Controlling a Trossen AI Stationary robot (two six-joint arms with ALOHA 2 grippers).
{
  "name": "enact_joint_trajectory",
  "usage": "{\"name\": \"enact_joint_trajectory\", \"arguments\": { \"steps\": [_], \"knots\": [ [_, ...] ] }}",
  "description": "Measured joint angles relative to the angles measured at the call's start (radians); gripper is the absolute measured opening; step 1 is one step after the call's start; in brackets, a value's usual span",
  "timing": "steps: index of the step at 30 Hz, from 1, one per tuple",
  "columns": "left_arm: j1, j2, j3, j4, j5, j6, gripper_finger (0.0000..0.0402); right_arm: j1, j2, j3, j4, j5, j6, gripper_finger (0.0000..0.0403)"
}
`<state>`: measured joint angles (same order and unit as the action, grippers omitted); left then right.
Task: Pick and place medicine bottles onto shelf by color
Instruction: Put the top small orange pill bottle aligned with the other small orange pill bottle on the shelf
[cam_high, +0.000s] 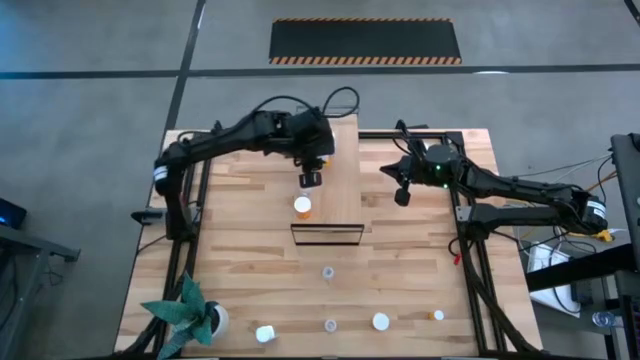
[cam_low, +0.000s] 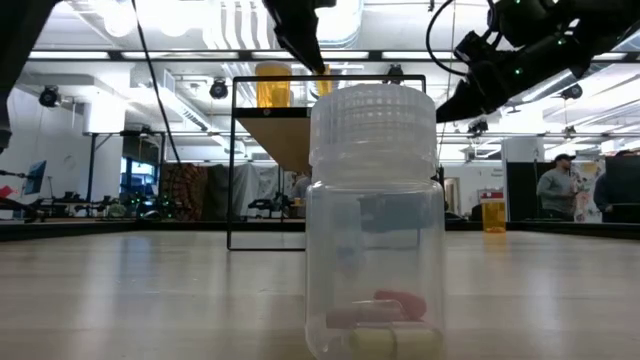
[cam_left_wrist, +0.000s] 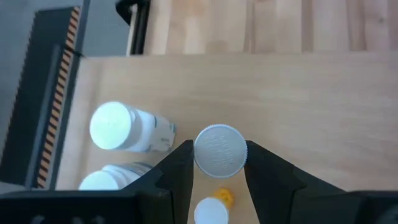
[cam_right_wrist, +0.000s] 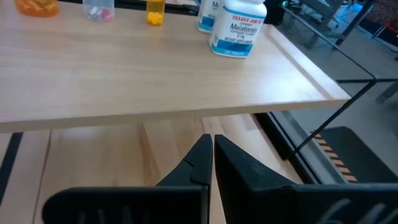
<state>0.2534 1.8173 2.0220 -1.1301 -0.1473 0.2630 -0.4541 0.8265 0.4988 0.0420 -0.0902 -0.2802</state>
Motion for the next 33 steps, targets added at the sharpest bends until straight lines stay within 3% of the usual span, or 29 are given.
{"name": "enact_joint_trajectory", "arguments": {
  "steps": [14, 33],
  "knots": [
    [0.104, 0.028, -0.051, -0.003, 0.169, -0.016, 0.0115, 0.000, 0.000, -0.013, 0.001, -0.025, 0.000, 0.0009],
    [0.121, 0.028, -0.120, 0.055, 0.221, -0.015, 0.0115, 0.000, 0.000, -0.013, 0.002, -0.025, 0.000, 0.0009]
  ]
}}
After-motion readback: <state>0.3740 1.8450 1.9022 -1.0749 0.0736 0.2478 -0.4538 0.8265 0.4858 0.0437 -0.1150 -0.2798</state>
